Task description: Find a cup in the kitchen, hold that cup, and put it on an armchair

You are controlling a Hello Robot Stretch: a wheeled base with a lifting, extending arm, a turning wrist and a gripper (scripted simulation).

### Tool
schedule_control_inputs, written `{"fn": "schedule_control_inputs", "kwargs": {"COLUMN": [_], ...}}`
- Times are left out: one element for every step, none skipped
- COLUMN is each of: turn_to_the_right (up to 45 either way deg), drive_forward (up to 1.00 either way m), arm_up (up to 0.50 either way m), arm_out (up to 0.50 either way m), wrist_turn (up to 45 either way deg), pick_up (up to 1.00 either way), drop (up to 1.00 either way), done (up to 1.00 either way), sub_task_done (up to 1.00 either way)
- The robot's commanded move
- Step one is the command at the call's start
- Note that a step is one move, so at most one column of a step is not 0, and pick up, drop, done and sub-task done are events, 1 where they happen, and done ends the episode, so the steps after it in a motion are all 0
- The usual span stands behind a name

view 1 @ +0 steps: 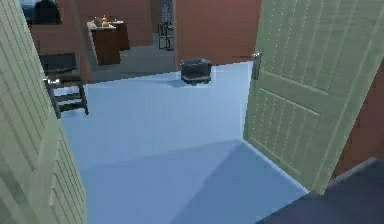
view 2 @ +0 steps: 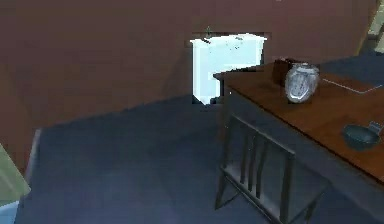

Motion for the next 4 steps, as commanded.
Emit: {"fn": "schedule_control_inputs", "kwargs": {"turn_to_the_right": [0.0,-6.0,0.0,-12.0], "drive_forward": [1.0,0.0,0.5,0.0], "arm_up": [0.0,0.0,0.0,0.0], "arm_out": [0.0,0.0,0.0,0.0], "wrist_turn": [0.0,0.0,0.0,0.0], "pick_up": [0.0,0.0,0.0,0.0], "drop": [0.0,0.0,0.0,0.0], "done": [0.0,0.0,0.0,0.0], "sub_task_done": [0.0,0.0,0.0,0.0]}}
